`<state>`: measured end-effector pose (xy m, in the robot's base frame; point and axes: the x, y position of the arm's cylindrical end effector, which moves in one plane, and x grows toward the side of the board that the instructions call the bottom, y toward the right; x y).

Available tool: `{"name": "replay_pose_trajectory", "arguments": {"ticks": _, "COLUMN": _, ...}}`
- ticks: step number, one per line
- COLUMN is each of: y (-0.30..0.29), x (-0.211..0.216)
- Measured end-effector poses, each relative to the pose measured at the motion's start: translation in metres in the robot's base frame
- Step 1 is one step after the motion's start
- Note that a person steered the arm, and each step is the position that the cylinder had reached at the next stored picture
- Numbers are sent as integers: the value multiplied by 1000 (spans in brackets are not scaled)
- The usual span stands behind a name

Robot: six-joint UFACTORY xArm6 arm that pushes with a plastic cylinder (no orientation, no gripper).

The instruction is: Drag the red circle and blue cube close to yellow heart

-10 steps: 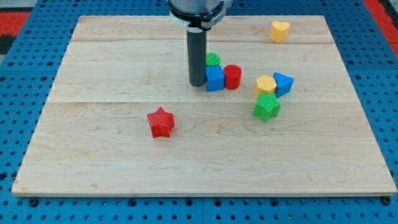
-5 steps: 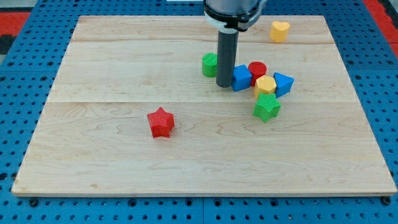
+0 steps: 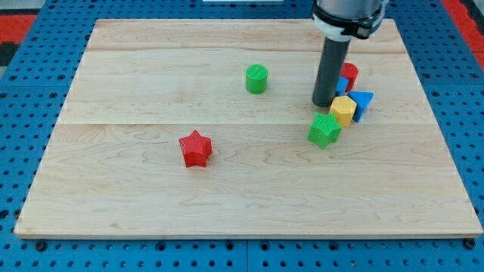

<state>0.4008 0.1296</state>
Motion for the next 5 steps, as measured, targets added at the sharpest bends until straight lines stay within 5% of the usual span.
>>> {"name": "replay_pose_trajectory", "arguments": {"ticks": 3, "y": 47, "x": -14}}
{"name": "replay_pose_trajectory", "arguments": {"ticks": 5, "y": 55, "x": -76}}
